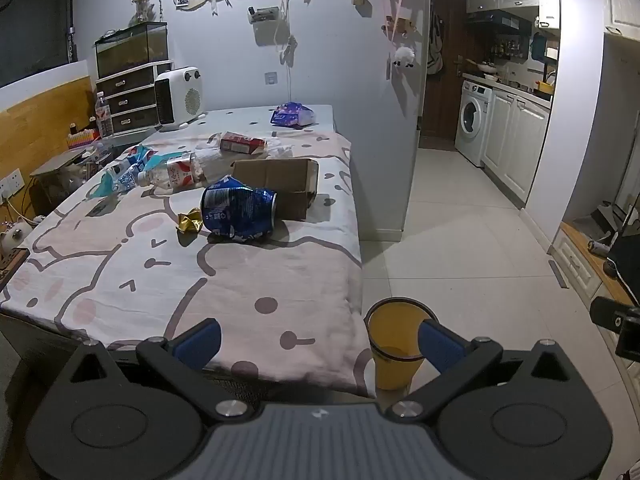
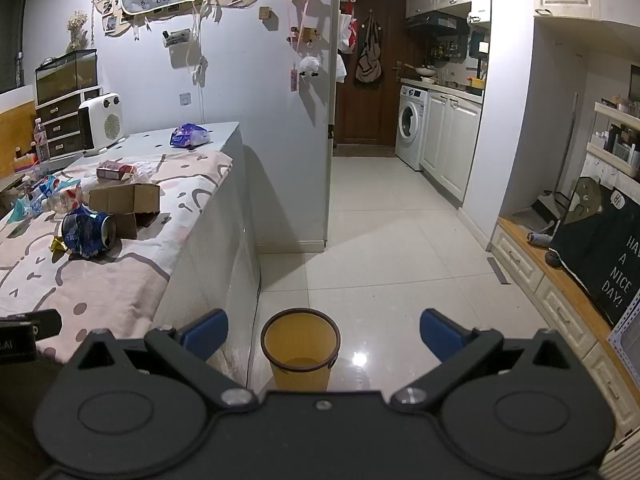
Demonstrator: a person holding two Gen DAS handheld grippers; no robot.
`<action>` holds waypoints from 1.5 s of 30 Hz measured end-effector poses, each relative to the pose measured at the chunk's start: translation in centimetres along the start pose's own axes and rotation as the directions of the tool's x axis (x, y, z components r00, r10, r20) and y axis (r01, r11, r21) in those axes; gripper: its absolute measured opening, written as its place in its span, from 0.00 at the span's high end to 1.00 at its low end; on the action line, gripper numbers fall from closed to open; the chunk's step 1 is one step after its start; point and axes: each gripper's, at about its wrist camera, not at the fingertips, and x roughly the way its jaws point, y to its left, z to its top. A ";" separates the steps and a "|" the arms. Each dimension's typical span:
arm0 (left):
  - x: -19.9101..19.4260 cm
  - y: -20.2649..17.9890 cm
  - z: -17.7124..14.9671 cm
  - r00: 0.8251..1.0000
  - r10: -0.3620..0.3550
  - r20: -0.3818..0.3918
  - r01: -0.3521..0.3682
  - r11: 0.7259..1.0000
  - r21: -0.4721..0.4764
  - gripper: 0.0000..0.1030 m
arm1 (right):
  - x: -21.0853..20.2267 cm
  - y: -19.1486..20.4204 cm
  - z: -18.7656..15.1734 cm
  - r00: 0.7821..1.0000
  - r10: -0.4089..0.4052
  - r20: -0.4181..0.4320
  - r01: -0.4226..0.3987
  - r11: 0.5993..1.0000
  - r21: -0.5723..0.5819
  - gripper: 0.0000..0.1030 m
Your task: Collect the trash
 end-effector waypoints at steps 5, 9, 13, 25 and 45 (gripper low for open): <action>0.0 0.0 0.0 1.000 0.000 0.000 0.000 1.000 0.000 0.00 | 0.0 0.0 0.0 1.000 0.000 -0.001 0.000 1.000 0.000 0.00; 0.0 0.0 0.0 1.000 -0.001 0.000 0.001 1.000 -0.001 0.00 | 0.0 0.0 -0.1 1.000 0.001 -0.001 -0.001 1.000 0.001 0.00; 0.0 0.0 0.0 1.000 -0.001 0.000 0.001 1.000 0.000 0.00 | -0.1 0.0 0.0 1.000 0.000 0.000 0.000 1.000 0.001 0.00; 0.0 0.0 0.0 1.000 -0.001 0.001 0.001 1.000 -0.001 0.00 | -0.2 0.0 0.0 1.000 0.001 -0.001 -0.001 1.000 0.001 0.00; 0.0 0.0 0.0 1.000 -0.001 0.002 0.001 1.000 -0.001 0.00 | -0.4 -0.1 -0.1 1.000 0.003 -0.002 -0.003 1.000 0.001 0.00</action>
